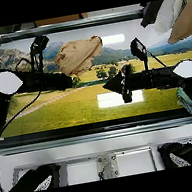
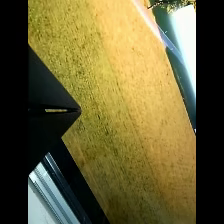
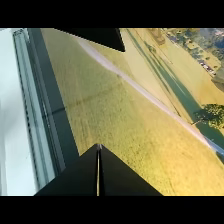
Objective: Fold the clothes and pants, and hang the long-sleeved shirts on hangers.
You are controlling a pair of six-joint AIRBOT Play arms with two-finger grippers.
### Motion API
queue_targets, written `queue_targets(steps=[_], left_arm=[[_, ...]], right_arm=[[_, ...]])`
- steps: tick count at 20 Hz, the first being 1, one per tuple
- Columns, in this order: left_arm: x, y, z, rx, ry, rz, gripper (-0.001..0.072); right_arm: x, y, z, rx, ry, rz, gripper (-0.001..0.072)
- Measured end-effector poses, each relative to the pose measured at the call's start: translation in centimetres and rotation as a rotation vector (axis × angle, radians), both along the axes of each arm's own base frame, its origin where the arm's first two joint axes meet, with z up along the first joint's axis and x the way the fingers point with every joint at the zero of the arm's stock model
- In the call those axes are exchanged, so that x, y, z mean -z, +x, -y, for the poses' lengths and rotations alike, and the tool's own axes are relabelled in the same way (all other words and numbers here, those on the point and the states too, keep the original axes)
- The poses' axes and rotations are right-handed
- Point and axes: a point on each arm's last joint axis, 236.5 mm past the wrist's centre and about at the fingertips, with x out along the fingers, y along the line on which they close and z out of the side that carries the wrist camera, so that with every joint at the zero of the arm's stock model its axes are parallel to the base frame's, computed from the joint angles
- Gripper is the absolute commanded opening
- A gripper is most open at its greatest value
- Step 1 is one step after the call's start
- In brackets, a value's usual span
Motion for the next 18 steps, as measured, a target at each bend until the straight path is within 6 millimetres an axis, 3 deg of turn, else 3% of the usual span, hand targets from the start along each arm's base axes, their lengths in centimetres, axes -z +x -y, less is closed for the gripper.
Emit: queue_targets(steps=[11,12,13,14,18], left_arm=[[-0.3,0.3,0.1,-0.006,-0.011,0.015,0.0015],[-0.6,0.6,0.3,-0.011,-0.024,0.027,0.0165],[-1.0,1.2,0.4,-0.021,-0.038,0.052,0.0636],[-1.5,1.9,0.6,-0.032,-0.051,0.087,0.0720],[-3.4,8.0,-0.7,-0.115,-0.034,0.282,0.0720]], right_arm=[[0.0,0.0,0.0,0.000,0.000,0.000,0.0015],[0.0,0.0,0.0,0.000,0.000,0.000,0.0015],[0.0,0.0,0.0,0.000,0.000,0.000,0.0016],[0.0,0.0,0.0,0.000,0.000,0.000,0.0016],[0.0,0.0,0.0,0.000,0.000,0.000,0.0016]])
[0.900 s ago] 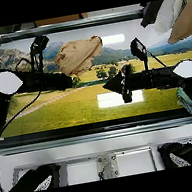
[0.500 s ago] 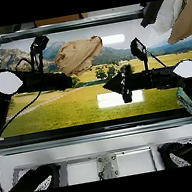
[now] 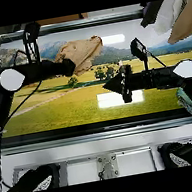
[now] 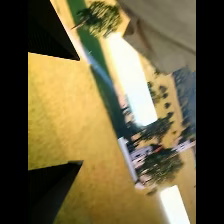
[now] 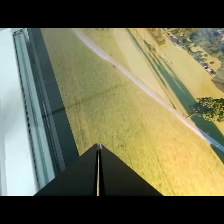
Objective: Fold the clothes and pants, and hang the long-sleeved shirts on hangers.
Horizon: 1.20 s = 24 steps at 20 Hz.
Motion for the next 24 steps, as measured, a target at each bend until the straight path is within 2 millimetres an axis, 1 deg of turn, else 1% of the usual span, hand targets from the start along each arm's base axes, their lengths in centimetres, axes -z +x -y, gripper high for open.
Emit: queue_targets(steps=[1,2,3,4,6,7,9,10,12,14,15,16,17,18,19,20,21,22,23,24], left_arm=[[-0.1,2.1,-0.6,-0.029,0.009,0.030,0.0720],[0.4,4.3,-1.4,-0.058,0.022,0.043,0.0720],[1.2,6.5,-2.1,-0.085,0.034,0.046,0.0720],[2.4,8.9,-3.0,-0.113,0.048,0.040,0.0720],[5.6,13.0,-4.5,-0.155,0.069,0.008,0.0720],[7.8,14.9,-5.1,-0.170,0.078,-0.018,0.0720],[12.7,17.9,-5.9,-0.189,0.103,-0.078,0.0720],[15.3,19.1,-6.1,-0.193,0.112,-0.110,0.0720],[19.8,20.5,-6.2,-0.191,0.123,-0.165,0.0720],[23.2,21.1,-5.5,-0.178,0.098,-0.212,0.0720],[24.6,21.1,-5.0,-0.170,0.075,-0.237,0.0652],[25.6,21.1,-4.5,-0.167,0.051,-0.254,0.0480],[26.1,21.0,-4.1,-0.165,0.030,-0.266,0.0284],[26.5,20.9,-3.9,-0.163,0.016,-0.277,0.0054],[26.5,20.8,-3.6,-0.160,0.005,-0.283,0.0014],[26.3,20.7,-3.5,-0.153,0.001,-0.288,0.0014],[25.6,20.6,-3.4,-0.148,-0.008,-0.290,0.0014],[24.1,20.6,-3.3,-0.144,-0.015,-0.275,0.0014],[22.1,20.8,-3.3,-0.139,-0.023,-0.246,0.0014],[19.1,20.8,-3.1,-0.129,-0.031,-0.201,0.0014]], right_arm=[[0.0,0.0,0.0,0.000,0.000,0.000,0.0015],[0.0,0.0,0.0,0.000,0.000,0.000,0.0015],[0.0,0.0,0.0,0.000,0.000,0.000,0.0015],[0.0,0.0,0.0,0.000,0.000,0.000,0.0015],[0.0,0.0,0.0,0.000,0.000,0.000,0.0015],[0.0,0.0,0.0,0.000,0.000,0.000,0.0015],[0.0,0.0,0.0,0.000,0.000,0.000,0.0016],[0.0,0.0,0.0,0.000,0.000,0.000,0.0015],[0.0,0.0,0.0,0.000,0.000,0.000,0.0015],[0.0,0.0,0.0,0.000,0.000,0.000,0.0015],[0.0,0.0,0.0,0.000,0.000,0.001,0.0015],[0.0,0.0,0.0,0.000,0.000,0.000,0.0015],[0.0,0.0,0.0,0.000,0.000,0.000,0.0015],[0.0,0.0,0.0,0.000,0.000,0.001,0.0015],[0.0,0.0,0.0,0.000,0.000,0.001,0.0015],[0.0,0.0,0.0,0.000,0.000,0.000,0.0015],[0.0,0.0,0.0,0.000,0.000,0.000,0.0016],[0.0,0.0,0.0,0.000,-0.001,0.000,0.0015],[0.0,0.0,0.0,0.000,0.000,0.000,0.0015],[0.0,0.0,0.0,0.000,0.000,0.000,0.0015]])
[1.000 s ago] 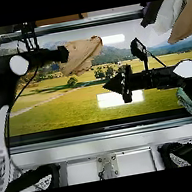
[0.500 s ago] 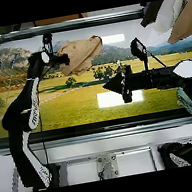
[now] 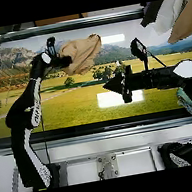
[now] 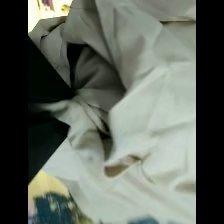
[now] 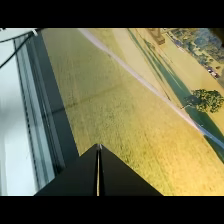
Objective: Fold the clothes and pants, and hang the long-sleeved shirts on hangers.
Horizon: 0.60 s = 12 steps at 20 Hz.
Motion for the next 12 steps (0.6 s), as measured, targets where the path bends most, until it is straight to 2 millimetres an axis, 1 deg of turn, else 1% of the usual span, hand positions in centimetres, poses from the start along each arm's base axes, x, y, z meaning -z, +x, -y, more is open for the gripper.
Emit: queue_targets(steps=[1,2,3,4,5,7,9,10,11,12], left_arm=[[-3.2,-0.2,0.3,0.015,-0.001,0.050,0.0014],[-7.1,-0.8,0.8,0.036,-0.006,0.111,0.0014],[-11.2,-1.9,1.2,0.056,-0.005,0.175,0.0014],[-15.1,-3.3,1.5,0.075,-0.005,0.234,0.0014],[-19.1,-5.3,1.9,0.094,-0.005,0.297,0.0014],[-25.2,-9.6,2.1,0.126,0.003,0.387,0.0014],[-30.0,-14.8,2.2,0.157,0.002,0.464,0.0014],[-31.5,-17.1,2.1,0.169,0.001,0.489,0.0014],[-32.6,-19.5,2.0,0.183,0.000,0.504,0.0014],[-33.1,-21.6,2.0,0.198,0.000,0.510,0.0014]], right_arm=[[0.0,0.0,0.0,0.000,0.000,0.000,0.0015],[0.0,0.0,0.0,0.000,0.000,0.000,0.0015],[0.0,0.0,0.0,0.000,0.000,0.000,0.0015],[0.0,0.0,0.0,0.000,0.001,0.000,0.0016],[0.0,0.0,0.0,0.000,0.000,0.000,0.0015],[0.0,0.0,0.0,0.000,0.000,0.000,0.0015],[0.0,0.0,0.0,0.001,0.000,0.000,0.0015],[0.0,0.1,0.0,0.004,0.001,0.001,0.0015],[0.0,0.2,0.0,0.007,0.001,0.003,0.0016],[0.0,0.2,0.0,0.007,0.001,0.002,0.0015]])
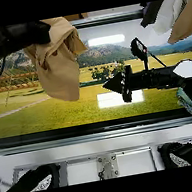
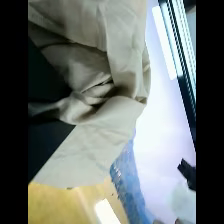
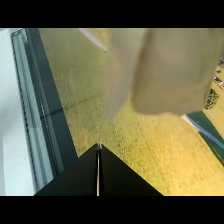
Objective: Fold the clothes and pants, and hang the long-sleeved shirts on hangers.
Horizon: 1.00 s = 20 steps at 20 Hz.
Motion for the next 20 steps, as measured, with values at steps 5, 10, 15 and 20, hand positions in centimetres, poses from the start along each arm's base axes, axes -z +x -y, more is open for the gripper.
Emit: queue_targets(steps=[5,10,15,20], left_arm=[[1.7,-7.7,-0.7,0.053,0.033,-0.050,0.0014],[7.3,-10.9,-1.6,0.044,0.048,-0.180,0.0014],[17.9,-10.7,-3.3,-0.010,0.114,-0.433,0.0014],[31.0,-10.8,-8.5,-0.153,0.155,-0.815,0.0014]], right_arm=[[-1.5,-0.9,-0.7,-0.030,0.074,-0.029,0.0016],[-1.5,-2.4,-0.8,-0.075,0.083,-0.094,0.0012],[5.7,1.9,5.3,0.277,-0.232,-0.254,0.0013],[11.1,4.7,11.7,0.568,-0.452,-0.377,0.0570]])
